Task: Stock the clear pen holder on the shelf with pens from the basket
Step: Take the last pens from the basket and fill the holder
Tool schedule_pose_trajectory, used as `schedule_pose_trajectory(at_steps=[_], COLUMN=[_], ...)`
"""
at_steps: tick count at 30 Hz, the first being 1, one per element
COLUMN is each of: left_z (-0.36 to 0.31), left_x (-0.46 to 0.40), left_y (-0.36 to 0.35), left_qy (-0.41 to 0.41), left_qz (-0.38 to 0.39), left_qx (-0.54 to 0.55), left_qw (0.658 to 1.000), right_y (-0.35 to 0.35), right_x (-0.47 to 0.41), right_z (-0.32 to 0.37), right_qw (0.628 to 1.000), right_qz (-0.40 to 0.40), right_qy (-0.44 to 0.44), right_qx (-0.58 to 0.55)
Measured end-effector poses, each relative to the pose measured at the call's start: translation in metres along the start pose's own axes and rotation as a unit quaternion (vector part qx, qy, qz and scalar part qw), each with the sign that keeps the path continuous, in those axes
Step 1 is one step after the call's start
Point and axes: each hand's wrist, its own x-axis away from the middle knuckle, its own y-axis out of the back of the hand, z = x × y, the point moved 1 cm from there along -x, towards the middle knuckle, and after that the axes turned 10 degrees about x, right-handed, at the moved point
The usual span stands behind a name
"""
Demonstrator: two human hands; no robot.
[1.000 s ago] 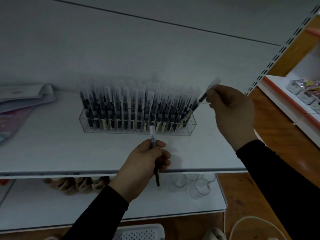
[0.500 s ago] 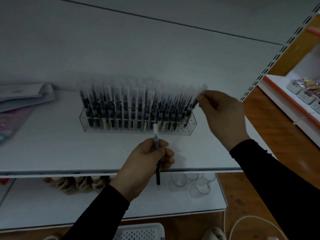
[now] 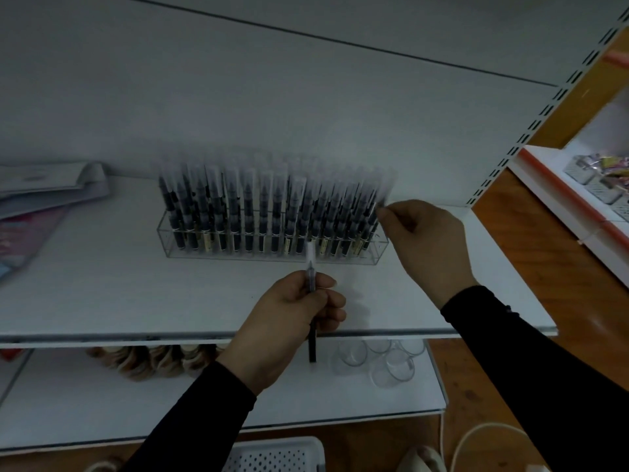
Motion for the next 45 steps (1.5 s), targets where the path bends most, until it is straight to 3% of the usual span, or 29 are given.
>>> schedule_pose_trajectory(at_steps=[3, 5, 9, 14, 17, 20, 21, 24, 27, 29, 36, 45], left_z=[-0.001, -0.001, -0.002, -0.004, -0.005, -0.007, -0.007, -0.005, 0.002, 0.008, 0.019, 0.02], left_x=[0.0, 0.0, 0.004, 0.006, 0.007, 0.004, 0.004, 0.002, -0.003, -0.007, -0.006, -0.006], left_y=[0.0, -0.002, -0.006, -0.006, -0.01, -0.005, 0.0, 0.018, 0.037, 0.045, 0.048, 0.047], left_qy=[0.003, 0.007, 0.014, 0.035, 0.026, -0.076, -0.117, -0.205, -0.25, -0.239, -0.224, -0.221], left_qz=[0.009, 0.021, 0.088, 0.12, 0.103, 0.014, -0.007, -0.039, -0.05, -0.054, -0.048, -0.055], left_qx=[-0.001, -0.006, -0.034, -0.036, -0.062, -0.236, -0.316, -0.535, -0.636, -0.678, -0.733, -0.74], left_qw=[1.0, 1.0, 0.995, 0.992, 0.992, 0.969, 0.941, 0.818, 0.729, 0.693, 0.64, 0.633], right_y=[-0.001, -0.004, -0.011, -0.009, -0.007, 0.0, 0.004, 0.024, 0.04, 0.047, 0.046, 0.032], right_x=[0.017, 0.03, 0.048, 0.049, 0.046, 0.033, 0.028, 0.011, -0.004, -0.011, -0.025, -0.024], right_z=[0.001, 0.008, 0.018, 0.017, 0.016, 0.011, 0.008, -0.003, -0.011, -0.014, -0.013, -0.011], right_qw=[0.996, 0.977, 0.887, 0.828, 0.838, 0.87, 0.88, 0.911, 0.93, 0.936, 0.953, 0.957], right_qz=[0.066, 0.173, 0.366, 0.403, 0.373, 0.272, 0.237, 0.137, 0.049, -0.003, -0.042, -0.021], right_qy=[-0.044, -0.067, -0.064, -0.081, -0.089, -0.136, -0.147, -0.143, -0.112, -0.102, -0.065, -0.064], right_qx=[-0.046, -0.11, -0.275, -0.381, -0.389, -0.388, -0.385, -0.362, -0.346, -0.338, -0.292, -0.282])
